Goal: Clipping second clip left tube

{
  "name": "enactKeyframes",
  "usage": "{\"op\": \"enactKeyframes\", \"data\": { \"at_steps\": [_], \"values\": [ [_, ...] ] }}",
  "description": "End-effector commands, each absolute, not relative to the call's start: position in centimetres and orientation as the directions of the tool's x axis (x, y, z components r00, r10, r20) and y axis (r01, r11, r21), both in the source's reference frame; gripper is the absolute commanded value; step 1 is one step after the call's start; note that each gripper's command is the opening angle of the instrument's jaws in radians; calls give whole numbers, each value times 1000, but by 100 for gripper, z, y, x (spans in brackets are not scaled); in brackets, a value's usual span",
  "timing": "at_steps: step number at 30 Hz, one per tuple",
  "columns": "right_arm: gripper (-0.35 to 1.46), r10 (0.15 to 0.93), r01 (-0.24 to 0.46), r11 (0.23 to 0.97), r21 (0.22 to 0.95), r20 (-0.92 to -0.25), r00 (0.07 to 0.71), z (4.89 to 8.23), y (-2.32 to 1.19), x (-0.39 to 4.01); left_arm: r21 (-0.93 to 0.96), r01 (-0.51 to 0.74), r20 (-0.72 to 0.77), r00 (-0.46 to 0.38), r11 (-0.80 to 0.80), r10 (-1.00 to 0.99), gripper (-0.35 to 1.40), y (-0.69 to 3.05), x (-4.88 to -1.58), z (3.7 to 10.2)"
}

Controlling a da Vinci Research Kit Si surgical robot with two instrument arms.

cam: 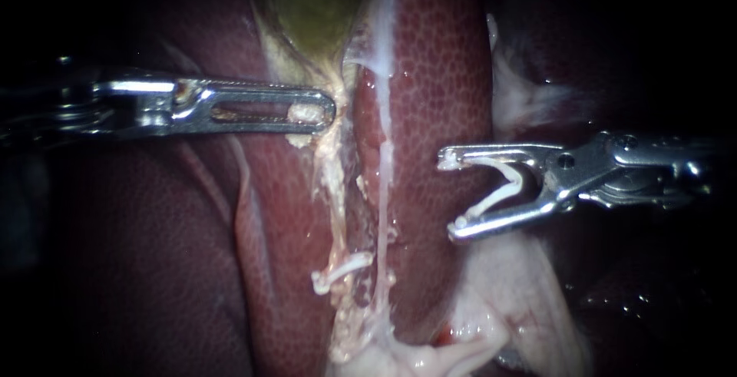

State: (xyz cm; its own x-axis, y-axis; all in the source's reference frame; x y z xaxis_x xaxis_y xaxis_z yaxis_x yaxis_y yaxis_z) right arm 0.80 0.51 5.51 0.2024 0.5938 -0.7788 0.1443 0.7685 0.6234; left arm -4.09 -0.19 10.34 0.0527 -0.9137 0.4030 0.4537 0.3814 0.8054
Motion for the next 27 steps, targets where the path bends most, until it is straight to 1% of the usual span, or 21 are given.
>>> {"op": "enactKeyframes", "data": {
  "at_steps": [1,8,12,19,23,27],
  "values": [
    [60,594,144,768,623,-779,202,551,51,80,805,454,403,52,381,-914,-35,-19,-409,1034],
    [60,594,144,769,623,-779,202,551,51,80,809,451,398,54,378,-916,-35,-15,-404,1024],
    [60,593,144,769,623,-779,202,551,50,80,814,447,388,57,371,-920,-35,-4,-392,1009],
    [60,593,144,769,623,-779,202,551,50,80,809,459,404,19,367,-915,-35,16,-360,975],
    [60,593,144,769,623,-779,202,551,50,81,809,460,410,2,365,-912,-35,20,-345,961],
    [60,593,144,769,623,-779,202,551,50,81,809,462,410,-2,363,-912,-35,18,-339,956]
  ]
}}
